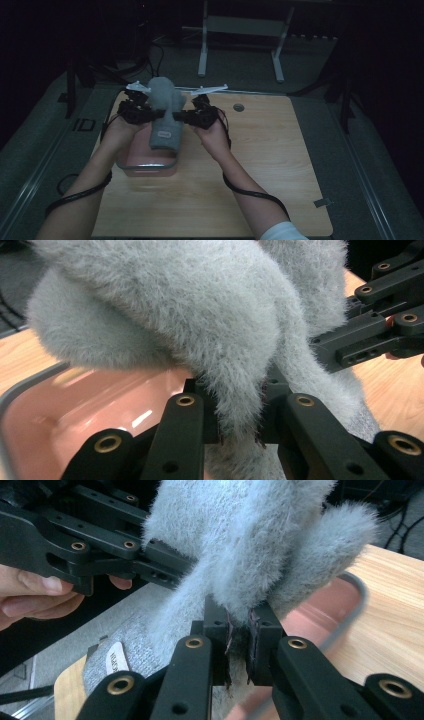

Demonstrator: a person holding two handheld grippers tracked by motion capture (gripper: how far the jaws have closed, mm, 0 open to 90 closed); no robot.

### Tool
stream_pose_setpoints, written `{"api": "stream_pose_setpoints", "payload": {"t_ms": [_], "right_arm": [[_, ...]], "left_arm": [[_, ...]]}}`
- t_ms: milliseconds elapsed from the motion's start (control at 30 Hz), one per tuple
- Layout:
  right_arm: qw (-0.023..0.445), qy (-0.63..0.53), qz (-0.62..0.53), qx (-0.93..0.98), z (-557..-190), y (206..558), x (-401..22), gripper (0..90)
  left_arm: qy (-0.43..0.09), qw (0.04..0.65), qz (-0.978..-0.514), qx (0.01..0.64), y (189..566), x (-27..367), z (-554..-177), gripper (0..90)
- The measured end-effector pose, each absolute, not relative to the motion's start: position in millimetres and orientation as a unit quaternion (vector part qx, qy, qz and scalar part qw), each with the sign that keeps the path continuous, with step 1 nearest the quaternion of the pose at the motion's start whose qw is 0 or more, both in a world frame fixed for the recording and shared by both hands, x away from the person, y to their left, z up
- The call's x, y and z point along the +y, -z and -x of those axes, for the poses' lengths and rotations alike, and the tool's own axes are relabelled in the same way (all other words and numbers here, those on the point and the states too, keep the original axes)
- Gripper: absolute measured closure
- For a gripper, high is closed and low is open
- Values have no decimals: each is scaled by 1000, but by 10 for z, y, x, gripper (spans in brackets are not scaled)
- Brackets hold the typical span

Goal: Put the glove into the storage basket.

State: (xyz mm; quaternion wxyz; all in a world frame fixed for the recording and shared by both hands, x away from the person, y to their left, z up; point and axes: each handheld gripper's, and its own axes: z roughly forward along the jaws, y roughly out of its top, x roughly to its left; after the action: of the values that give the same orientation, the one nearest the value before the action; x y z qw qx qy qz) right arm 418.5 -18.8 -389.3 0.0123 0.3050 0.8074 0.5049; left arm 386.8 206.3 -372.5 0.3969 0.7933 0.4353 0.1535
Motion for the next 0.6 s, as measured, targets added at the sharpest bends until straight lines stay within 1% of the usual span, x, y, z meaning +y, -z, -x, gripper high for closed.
{"api": "stream_pose_setpoints", "payload": {"t_ms": [167,333,467,600], "right_arm": [[9,-484,-307,820,-4248,4072,62,822],[-2,-449,-322,833,-4346,4388,196,822],[7,-416,-333,846,-4415,4621,297,821],[20,-385,-339,858,-4446,4758,401,821]], "left_arm": [[-142,385,-787,461,3979,2227,-3913,783],[-122,365,-785,485,4330,2267,-4010,783],[-112,345,-788,498,4573,2266,-4109,783],[-100,329,-788,510,4723,2275,-4177,782]]}}
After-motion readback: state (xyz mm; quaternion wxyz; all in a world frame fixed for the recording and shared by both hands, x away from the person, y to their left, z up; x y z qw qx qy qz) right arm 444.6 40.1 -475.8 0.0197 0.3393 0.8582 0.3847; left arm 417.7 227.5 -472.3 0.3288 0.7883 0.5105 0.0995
